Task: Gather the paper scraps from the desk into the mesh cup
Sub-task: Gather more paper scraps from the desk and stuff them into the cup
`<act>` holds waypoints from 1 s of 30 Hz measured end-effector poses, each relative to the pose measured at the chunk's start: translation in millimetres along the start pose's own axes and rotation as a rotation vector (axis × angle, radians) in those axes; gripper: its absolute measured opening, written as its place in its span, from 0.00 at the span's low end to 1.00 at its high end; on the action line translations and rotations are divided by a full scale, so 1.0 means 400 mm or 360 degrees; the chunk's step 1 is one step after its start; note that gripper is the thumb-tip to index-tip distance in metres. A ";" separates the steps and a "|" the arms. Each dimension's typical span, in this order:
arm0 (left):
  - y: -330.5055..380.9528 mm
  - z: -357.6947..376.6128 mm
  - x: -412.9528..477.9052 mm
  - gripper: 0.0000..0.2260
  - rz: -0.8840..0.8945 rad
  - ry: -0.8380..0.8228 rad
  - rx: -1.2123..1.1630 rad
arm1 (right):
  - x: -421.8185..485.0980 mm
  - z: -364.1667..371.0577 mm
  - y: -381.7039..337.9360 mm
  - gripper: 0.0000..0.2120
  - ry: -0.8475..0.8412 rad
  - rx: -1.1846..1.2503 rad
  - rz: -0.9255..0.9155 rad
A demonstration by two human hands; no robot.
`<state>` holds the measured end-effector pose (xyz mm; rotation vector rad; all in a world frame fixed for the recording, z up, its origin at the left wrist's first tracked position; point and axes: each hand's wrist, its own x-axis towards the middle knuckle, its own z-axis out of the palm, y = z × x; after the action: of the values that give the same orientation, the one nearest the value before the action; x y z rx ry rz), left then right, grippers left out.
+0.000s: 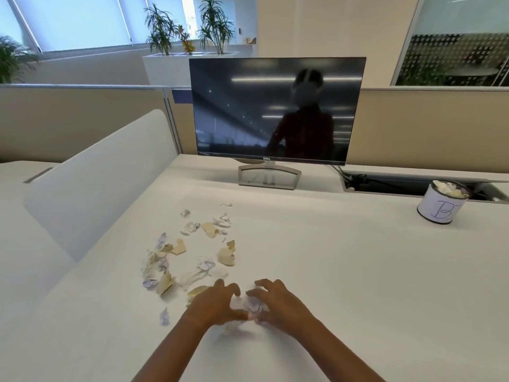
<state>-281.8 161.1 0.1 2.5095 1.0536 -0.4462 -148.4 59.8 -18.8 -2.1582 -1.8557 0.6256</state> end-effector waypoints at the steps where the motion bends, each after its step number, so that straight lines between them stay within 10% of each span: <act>1: 0.002 0.005 -0.008 0.28 -0.0016 -0.0075 -0.0017 | 0.004 0.005 0.000 0.20 0.0051 -0.0021 -0.0007; 13: 0.034 0.050 0.021 0.06 0.0065 0.0535 -0.0607 | 0.033 0.009 0.025 0.08 0.0559 0.0548 0.0311; 30: 0.193 0.083 0.073 0.14 0.0352 0.0789 -0.1105 | 0.024 -0.060 -0.019 0.08 0.0523 0.2688 0.0725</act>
<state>-210.5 113.6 -24.4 2.0800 0.8673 0.5495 -143.1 72.9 4.1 -1.2116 -0.1769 1.1707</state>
